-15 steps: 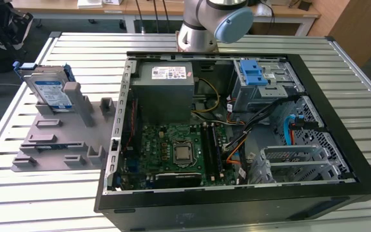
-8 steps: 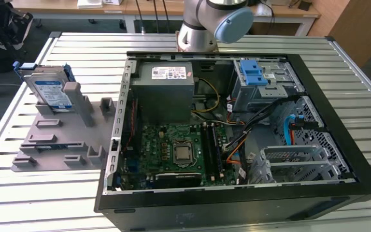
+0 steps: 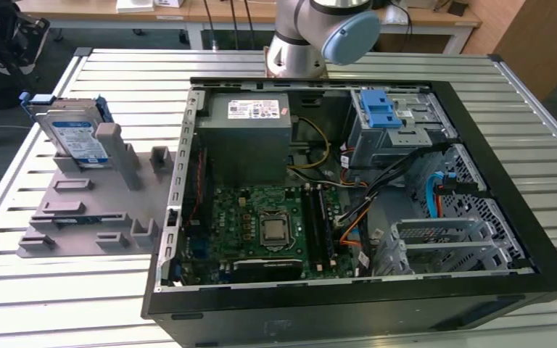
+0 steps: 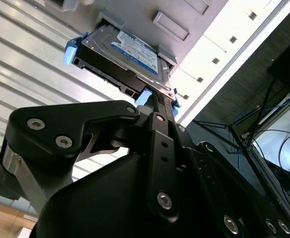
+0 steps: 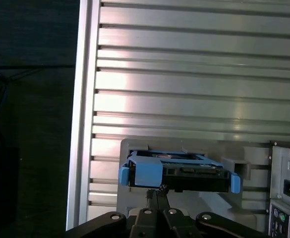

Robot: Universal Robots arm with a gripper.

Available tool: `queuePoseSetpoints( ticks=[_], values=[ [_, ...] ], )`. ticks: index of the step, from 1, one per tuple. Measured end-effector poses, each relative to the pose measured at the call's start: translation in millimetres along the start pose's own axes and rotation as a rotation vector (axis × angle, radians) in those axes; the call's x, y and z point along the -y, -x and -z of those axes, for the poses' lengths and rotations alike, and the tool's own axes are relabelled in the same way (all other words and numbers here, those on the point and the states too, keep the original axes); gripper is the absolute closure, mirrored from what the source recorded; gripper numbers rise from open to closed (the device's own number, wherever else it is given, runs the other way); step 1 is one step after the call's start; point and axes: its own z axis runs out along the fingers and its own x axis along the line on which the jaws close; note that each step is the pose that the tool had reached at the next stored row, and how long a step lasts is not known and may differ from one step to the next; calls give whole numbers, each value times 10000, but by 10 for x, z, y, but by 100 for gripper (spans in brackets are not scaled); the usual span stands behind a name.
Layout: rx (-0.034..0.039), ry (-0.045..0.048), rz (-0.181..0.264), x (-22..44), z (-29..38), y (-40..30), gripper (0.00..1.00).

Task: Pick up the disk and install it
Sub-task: 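Pick up the disk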

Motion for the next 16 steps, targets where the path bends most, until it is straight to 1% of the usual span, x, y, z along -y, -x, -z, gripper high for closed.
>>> queuePoseSetpoints(
  ticks=[3,5,16],
  values=[
    [-10,1,280,0,0,0,89],
    [-14,1,381,0,0,0,89],
    [-16,1,442,0,0,0,89]
  ],
)
